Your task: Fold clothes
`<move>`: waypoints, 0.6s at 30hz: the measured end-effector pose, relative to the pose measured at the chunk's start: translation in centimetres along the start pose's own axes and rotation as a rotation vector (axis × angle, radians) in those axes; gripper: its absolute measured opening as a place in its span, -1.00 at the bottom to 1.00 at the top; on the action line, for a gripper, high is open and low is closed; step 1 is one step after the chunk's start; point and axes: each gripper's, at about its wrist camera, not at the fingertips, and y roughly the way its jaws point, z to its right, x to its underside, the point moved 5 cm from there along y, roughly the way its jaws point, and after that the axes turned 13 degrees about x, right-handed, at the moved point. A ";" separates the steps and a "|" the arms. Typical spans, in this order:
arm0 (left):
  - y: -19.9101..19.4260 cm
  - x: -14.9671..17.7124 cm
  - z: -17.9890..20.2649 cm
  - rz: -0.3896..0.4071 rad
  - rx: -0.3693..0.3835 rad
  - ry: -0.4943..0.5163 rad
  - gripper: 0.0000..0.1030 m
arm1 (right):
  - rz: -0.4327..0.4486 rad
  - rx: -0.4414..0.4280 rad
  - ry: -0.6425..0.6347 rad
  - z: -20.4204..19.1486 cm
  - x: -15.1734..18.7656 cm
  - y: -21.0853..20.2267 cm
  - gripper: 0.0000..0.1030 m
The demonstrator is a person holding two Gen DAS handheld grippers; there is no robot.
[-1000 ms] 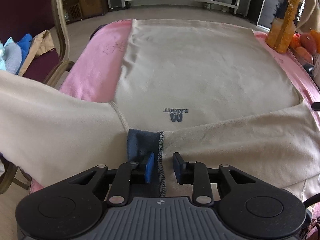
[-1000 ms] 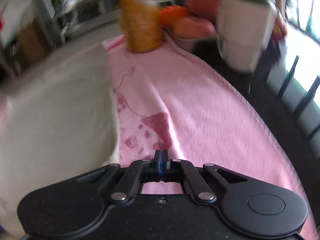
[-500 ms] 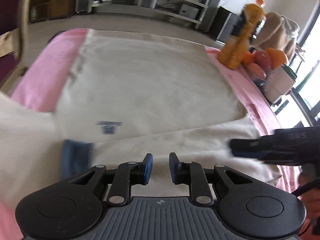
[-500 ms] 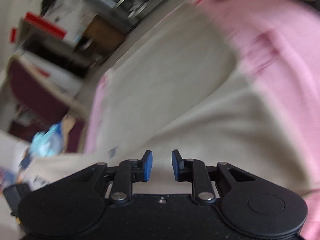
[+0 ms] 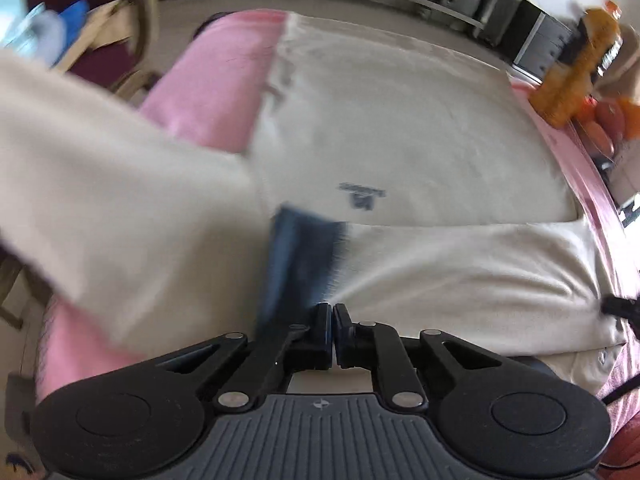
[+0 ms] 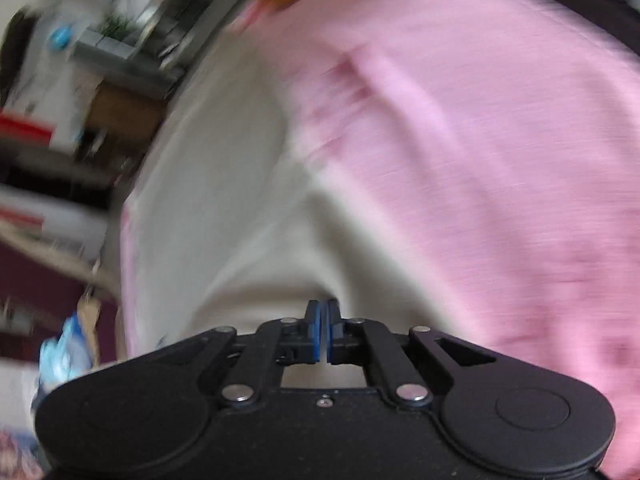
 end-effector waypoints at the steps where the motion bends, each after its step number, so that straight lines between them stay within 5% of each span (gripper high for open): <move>1: -0.5 0.2 -0.3 0.011 -0.030 0.000 -0.75 | 0.020 0.027 0.028 1.2 -0.3 -0.5 -0.98; 2: -1.1 0.4 -0.6 0.021 -0.060 0.001 -0.75 | 0.039 0.054 0.055 2.3 -0.6 -1.1 -0.97; 4: -2.0 0.7 -0.7 0.044 -0.092 0.010 -0.78 | 0.078 0.109 0.111 4.7 -1.2 -2.1 -0.63; 6: -2.8 0.9 -0.2 0.069 -0.097 0.028 -0.77 | 0.137 0.118 0.099 5.4 -0.9 -3.6 -0.63; 9: -3.5 1.3 1.3 0.099 -0.043 0.065 -0.72 | 0.146 -0.024 0.022 3.6 0.6 -4.7 -0.63; 15: -1.3 1.6 4.6 0.087 0.040 0.161 -0.66 | 0.001 -0.201 -0.090 -1.6 2.9 -2.1 -0.63; 18: 1.2 2.0 4.0 0.010 -0.028 0.178 -0.65 | -0.073 -0.185 -0.072 -1.7 3.0 -0.5 -0.63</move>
